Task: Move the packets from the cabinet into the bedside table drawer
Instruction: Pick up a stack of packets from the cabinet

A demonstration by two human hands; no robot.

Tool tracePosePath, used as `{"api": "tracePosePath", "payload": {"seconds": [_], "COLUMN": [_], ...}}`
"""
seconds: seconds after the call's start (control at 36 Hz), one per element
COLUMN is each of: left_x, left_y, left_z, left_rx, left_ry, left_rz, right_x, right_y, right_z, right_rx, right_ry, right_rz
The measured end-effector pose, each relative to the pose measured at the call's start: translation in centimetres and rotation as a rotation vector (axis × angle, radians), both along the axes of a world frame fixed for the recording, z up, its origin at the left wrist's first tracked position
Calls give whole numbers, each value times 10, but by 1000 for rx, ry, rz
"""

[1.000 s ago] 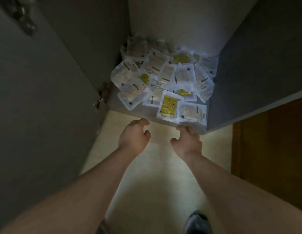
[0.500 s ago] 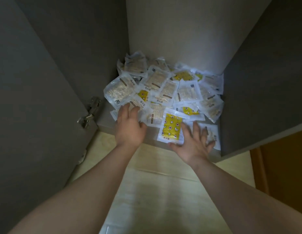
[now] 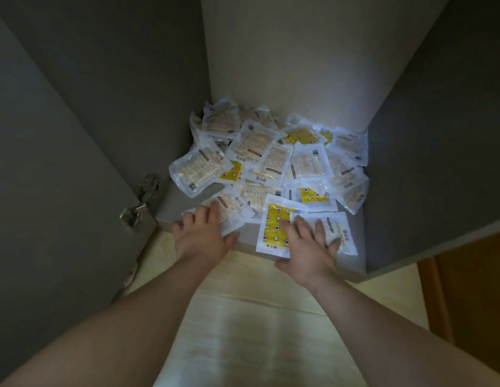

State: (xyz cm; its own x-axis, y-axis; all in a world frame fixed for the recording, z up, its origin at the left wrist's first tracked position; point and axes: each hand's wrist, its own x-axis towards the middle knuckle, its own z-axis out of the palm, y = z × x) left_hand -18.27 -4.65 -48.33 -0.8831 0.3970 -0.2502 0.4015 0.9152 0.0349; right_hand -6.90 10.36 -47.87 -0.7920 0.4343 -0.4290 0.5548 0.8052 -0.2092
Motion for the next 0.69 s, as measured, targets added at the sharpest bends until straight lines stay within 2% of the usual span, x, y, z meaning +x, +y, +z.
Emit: {"api": "tracePosePath", "payload": {"seconds": [0.22, 0.28, 0.33, 0.47, 0.56, 0.69], "left_x": [18, 16, 15, 22, 24, 28], "left_y": [-16, -19, -18, -11, -8, -3], "left_z": [-10, -11, -6, 13, 16, 19], "left_rx": [39, 117, 203, 267, 429, 843], "left_ry": [0, 33, 63, 26, -97, -391], "left_rz": [-72, -84, -66, 40, 135, 485], "right_x": [20, 22, 24, 30, 30, 29], "right_y": [1, 4, 7, 9, 10, 6], "right_z": [-1, 2, 4, 5, 11, 14], "right_rx": [43, 28, 17, 28, -9, 8], "right_ry": [95, 105, 114, 233, 257, 338], "right_rz": [99, 122, 139, 85, -52, -130]}}
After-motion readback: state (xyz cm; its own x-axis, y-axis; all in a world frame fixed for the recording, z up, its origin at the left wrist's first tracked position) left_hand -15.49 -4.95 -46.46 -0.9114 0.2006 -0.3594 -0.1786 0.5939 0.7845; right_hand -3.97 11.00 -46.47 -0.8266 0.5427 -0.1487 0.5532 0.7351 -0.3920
